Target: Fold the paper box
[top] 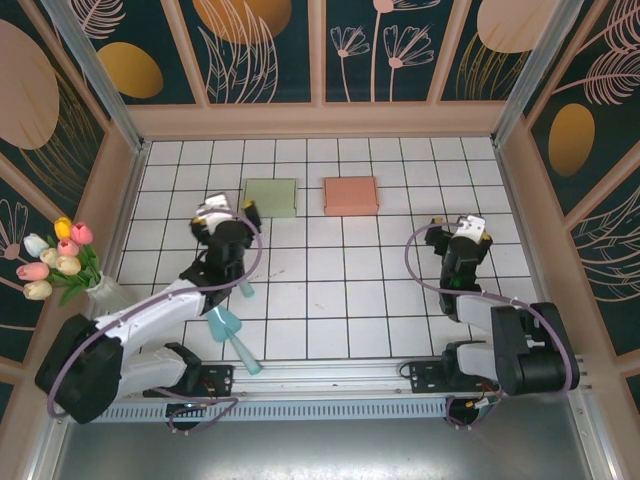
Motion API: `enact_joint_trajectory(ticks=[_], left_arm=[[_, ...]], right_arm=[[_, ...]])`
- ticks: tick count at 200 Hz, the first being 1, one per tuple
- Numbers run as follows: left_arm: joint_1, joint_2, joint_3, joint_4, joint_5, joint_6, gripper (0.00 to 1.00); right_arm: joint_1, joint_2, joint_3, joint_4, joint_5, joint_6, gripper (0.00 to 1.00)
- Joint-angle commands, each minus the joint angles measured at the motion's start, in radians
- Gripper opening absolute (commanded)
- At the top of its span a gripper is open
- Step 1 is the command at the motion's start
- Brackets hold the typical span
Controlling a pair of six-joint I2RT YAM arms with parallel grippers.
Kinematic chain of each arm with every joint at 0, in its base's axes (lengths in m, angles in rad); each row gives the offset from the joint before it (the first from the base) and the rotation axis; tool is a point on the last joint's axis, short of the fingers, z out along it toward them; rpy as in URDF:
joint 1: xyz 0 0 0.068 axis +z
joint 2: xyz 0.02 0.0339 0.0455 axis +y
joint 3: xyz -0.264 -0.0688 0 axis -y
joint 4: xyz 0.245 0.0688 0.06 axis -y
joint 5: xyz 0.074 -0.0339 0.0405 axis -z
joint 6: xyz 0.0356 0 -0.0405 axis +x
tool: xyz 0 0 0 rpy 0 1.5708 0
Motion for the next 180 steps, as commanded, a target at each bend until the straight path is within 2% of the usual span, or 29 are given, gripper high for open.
enact_joint_trajectory(ticks=[1,18,26,46,58,71,77,87,101,122,133,147,156,180], left_arm=[[0.113,-0.086,-0.100,0.143,-0.073,0.131,0.98],[0.205,-0.107,-0.251,0.404,0.065,0.231,0.98],[0.235,-0.089,-0.311,0.522,0.084,0.259,0.97],[0.335,0.001,-0.334,0.572,0.211,0.227,0.97],[0.385,0.072,-0.340,0.630,0.290,0.223,0.97],[0.417,0.110,-0.338,0.672,0.317,0.228,0.99],[0.430,0.115,-0.350,0.719,0.341,0.238,0.99],[0.455,0.138,-0.373,0.803,0.371,0.242,0.99],[0.494,0.167,-0.366,0.828,0.398,0.245,0.99],[0.563,0.292,-0.375,0.981,0.469,0.187,0.99],[0.569,0.309,-0.333,0.895,0.552,0.207,0.99],[0.569,0.380,-0.302,0.926,0.634,0.238,0.99],[0.569,0.363,-0.295,0.880,0.638,0.240,0.99],[0.569,0.368,-0.292,0.886,0.634,0.248,0.99]], right_arm=[[-0.010,0.037,-0.001,0.148,-0.032,0.026,0.99],[-0.010,0.076,-0.003,0.229,-0.084,-0.038,0.99],[-0.009,0.102,0.005,0.253,-0.099,-0.069,0.99],[-0.017,0.229,-0.027,0.463,-0.186,-0.119,0.99],[-0.062,0.199,-0.003,0.355,-0.276,-0.084,0.99],[-0.090,0.268,-0.018,0.434,-0.344,-0.077,0.99],[-0.087,0.292,-0.024,0.499,-0.340,-0.086,0.99],[-0.096,0.261,0.011,0.372,-0.364,-0.076,0.99],[-0.103,0.267,0.017,0.371,-0.341,-0.060,0.99],[-0.118,0.272,0.028,0.364,-0.370,-0.052,0.99],[-0.125,0.272,0.030,0.355,-0.371,-0.050,0.99],[-0.126,0.270,0.031,0.353,-0.371,-0.050,0.99],[-0.126,0.271,0.032,0.351,-0.371,-0.050,0.99],[-0.125,0.270,0.034,0.351,-0.371,-0.050,0.99]])
